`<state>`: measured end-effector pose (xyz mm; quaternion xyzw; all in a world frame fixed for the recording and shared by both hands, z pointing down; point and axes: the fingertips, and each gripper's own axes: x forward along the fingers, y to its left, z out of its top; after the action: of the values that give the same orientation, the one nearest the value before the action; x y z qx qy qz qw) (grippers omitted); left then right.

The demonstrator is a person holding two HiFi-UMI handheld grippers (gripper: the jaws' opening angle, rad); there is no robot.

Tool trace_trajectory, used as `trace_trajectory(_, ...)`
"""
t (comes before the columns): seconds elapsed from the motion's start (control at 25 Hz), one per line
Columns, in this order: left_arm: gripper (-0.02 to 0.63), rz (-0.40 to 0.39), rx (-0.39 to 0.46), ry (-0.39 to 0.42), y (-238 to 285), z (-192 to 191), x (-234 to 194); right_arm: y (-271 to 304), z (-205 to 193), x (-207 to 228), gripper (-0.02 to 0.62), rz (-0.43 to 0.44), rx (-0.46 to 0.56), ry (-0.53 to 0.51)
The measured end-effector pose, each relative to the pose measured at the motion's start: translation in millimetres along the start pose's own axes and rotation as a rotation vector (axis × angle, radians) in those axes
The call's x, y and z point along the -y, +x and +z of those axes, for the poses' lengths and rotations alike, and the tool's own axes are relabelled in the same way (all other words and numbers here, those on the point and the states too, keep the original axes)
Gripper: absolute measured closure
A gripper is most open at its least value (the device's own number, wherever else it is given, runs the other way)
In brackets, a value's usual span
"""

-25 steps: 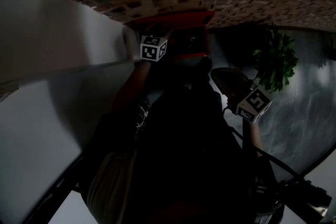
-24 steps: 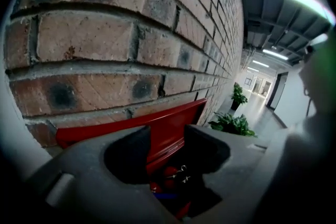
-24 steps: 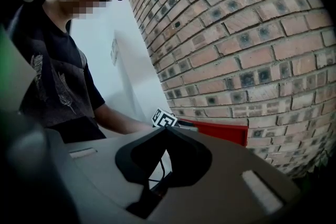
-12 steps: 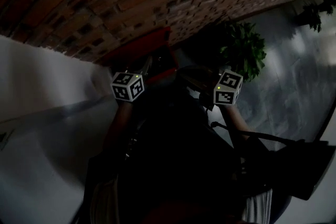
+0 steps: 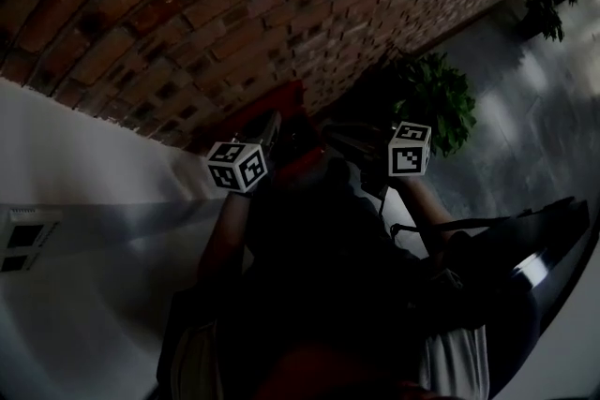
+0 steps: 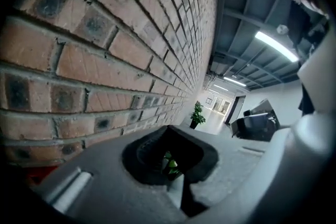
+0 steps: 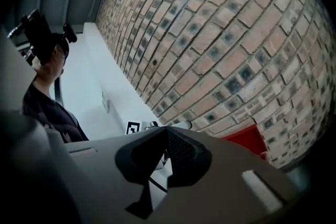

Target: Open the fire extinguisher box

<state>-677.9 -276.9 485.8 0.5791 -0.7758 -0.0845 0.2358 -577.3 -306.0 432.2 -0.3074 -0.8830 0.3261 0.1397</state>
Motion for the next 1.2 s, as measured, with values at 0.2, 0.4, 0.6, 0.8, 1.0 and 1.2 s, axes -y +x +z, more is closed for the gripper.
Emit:
trace_trajectory(0.2, 0.604, -0.081, 0.005, -0.032, 17.4, 14.3, 26.6, -6.0, 0.6, 5.3, 0.595, -0.006, 0.019, 0.037)
trace_trajectory(0.4, 0.603, -0.166, -0.050, -0.070, 41.1, 10.1, 61.2, -25.2, -1.5, 12.5, 0.595, -0.001, 0.040, 0.104)
trace_trajectory(0.6, 0.603, -0.190, -0.126, 0.070, 69.9, 12.9, 110.3, -60.1, -11.9, 23.9, 0.595, 0.006, 0.052, 0.144)
trace_trajectory(0.8, 0.603, -0.189, -0.172, 0.139, 100.4, -3.6, 171.0, -129.0, -18.0, 28.2, 0.595, -0.008, 0.101, 0.128)
trace_trajectory(1.0, 0.603, -0.241, -0.177, 0.257, 130.5, -23.1, 250.1, -211.7, -0.1, 19.8, 0.595, -0.038, 0.209, 0.034)
trace_trajectory(1.2, 0.603, -0.305, -0.160, 0.316, 139.1, -36.1, 316.3, -268.2, -0.4, 1.4, 0.595, -0.100, 0.273, -0.072)
